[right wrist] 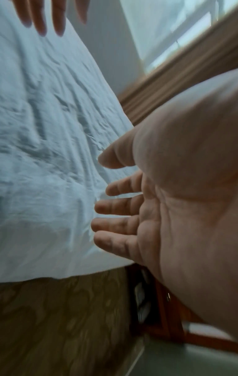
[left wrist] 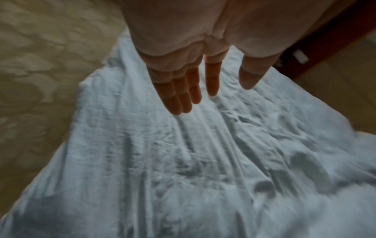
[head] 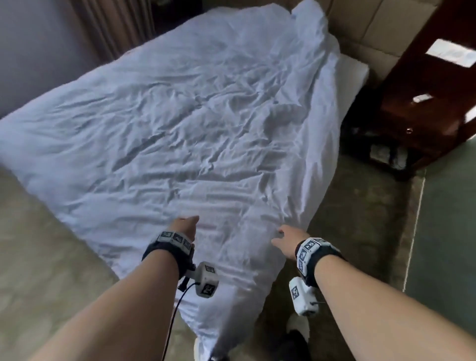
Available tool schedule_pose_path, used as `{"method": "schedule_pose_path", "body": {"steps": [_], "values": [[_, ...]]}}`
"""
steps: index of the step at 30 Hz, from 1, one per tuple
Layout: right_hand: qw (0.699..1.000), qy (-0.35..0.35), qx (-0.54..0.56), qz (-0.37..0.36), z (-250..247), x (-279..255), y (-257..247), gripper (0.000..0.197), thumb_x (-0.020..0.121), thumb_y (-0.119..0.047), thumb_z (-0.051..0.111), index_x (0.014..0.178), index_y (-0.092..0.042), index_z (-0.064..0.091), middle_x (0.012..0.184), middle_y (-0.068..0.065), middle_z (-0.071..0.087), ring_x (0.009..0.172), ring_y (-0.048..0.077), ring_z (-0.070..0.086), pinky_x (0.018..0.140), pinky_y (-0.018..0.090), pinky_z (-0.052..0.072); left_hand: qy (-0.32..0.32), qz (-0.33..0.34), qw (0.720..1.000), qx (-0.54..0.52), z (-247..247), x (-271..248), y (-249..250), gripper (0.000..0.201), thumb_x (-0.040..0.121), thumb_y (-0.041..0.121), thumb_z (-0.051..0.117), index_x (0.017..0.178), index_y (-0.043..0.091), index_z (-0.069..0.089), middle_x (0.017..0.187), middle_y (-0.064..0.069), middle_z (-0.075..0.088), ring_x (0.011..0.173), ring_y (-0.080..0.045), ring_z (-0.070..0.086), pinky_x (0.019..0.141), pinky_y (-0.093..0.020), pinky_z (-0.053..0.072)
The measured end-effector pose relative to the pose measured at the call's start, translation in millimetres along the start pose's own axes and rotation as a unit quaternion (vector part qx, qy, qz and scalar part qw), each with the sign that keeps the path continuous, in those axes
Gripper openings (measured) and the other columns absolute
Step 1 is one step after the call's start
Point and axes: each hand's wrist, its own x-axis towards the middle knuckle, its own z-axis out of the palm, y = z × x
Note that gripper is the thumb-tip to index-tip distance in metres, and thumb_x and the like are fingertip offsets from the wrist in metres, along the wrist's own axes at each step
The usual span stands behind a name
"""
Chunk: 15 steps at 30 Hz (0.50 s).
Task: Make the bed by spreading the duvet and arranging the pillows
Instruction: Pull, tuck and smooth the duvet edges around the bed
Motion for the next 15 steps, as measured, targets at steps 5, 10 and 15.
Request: {"method": "schedule_pose_path", "body": {"steps": [5, 10, 15], "values": [[0.988, -0.067, -0.110, -0.082, 25.5, 80.1, -21.6, 0.062, 0.096, -0.039, 0.053, 0.154, -0.022, 0.036, 0.156, 0.004, 0.042, 0.134, 0.029, 0.050, 0.107, 0.038, 0.044, 0.136, -0.131, 0.980, -0.062, -7.8, 32.9, -95.5, 0.043, 0.093, 0.042, 0.065, 0.109, 0.002, 0.065, 0.105, -0.017, 0.066, 0.101, -0.039, 0.067, 0.099, -0.054, 0.054], [0.951, -0.071, -0.221, -0.202, 60.2, 130.7, -43.5, 0.070, 0.095, -0.054, 0.053, 0.153, -0.021, 0.035, 0.155, 0.012, 0.040, 0.139, 0.034, 0.041, 0.113, 0.047, 0.037, 0.219, -0.250, 0.924, -0.191, 36.6, 30.0, -187.1, 0.073, 0.084, 0.039, 0.077, 0.137, -0.005, 0.053, 0.134, -0.023, 0.061, 0.119, -0.039, 0.061, 0.102, -0.041, 0.048], [0.907, -0.024, -0.262, -0.330, 115.7, 157.4, -68.2, 0.074, 0.094, -0.060, 0.052, 0.155, -0.026, 0.029, 0.162, 0.008, 0.025, 0.147, 0.033, 0.026, 0.120, 0.047, 0.026, 0.238, -0.314, 0.881, -0.261, 92.4, 32.9, -265.6, 0.111, 0.082, 0.046, 0.080, 0.161, 0.007, 0.012, 0.161, -0.021, 0.034, 0.146, -0.040, 0.035, 0.119, -0.048, 0.030]]}}
